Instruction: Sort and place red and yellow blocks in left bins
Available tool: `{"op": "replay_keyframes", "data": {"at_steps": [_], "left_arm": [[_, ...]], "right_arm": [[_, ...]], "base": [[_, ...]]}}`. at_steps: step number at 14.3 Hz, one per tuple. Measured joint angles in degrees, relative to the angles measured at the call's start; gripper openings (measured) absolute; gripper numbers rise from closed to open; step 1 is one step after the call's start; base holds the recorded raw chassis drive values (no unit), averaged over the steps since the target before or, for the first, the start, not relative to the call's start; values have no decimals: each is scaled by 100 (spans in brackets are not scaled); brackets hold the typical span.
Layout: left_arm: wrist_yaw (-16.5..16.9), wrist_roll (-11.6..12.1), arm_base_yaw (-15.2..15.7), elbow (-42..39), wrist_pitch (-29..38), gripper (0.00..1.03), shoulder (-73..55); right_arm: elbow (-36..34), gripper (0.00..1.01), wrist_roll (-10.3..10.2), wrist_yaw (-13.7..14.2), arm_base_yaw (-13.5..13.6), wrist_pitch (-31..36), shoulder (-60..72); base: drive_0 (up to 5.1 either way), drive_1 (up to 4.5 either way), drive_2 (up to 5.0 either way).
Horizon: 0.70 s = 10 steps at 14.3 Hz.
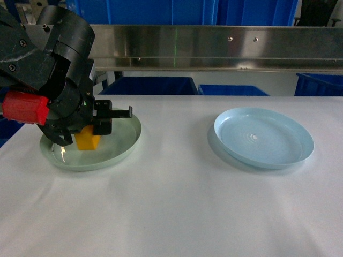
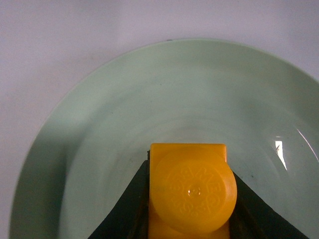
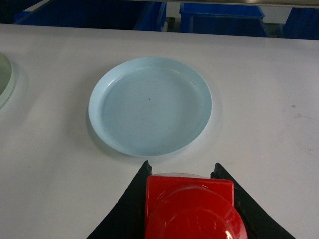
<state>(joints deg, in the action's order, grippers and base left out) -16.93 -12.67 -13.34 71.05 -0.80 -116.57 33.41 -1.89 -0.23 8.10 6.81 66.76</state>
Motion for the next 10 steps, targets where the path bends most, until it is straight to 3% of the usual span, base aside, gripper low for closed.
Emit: {"op": "replay_keyframes", "data": {"at_steps": [2,4,5,6,8,10], "left_arm": [[105,247,190,-240,651,27,98],[227,890,695,-1021,2225,27,874],[570,1346,1141,-1405,3005,27,1727],[940,1506,1416,-1672,2914,27,2422],[1517,1613,1495,-2315,2433,27,3370],[1554,1523,1298,-2608,1775,27,4216]], "right_arm": [[0,28,0,0,0,0,0],[0,28,0,0,-2,-2,0],[0,28,0,0,-2,0,0],[0,28,0,0,-2,0,0],[2,28,0,0,-2,2,0],[2,28,0,0,-24,-2,0]], "base": [[0,0,0],[0,0,0],[0,0,0],[0,0,0],[0,0,0],[0,0,0]]}}
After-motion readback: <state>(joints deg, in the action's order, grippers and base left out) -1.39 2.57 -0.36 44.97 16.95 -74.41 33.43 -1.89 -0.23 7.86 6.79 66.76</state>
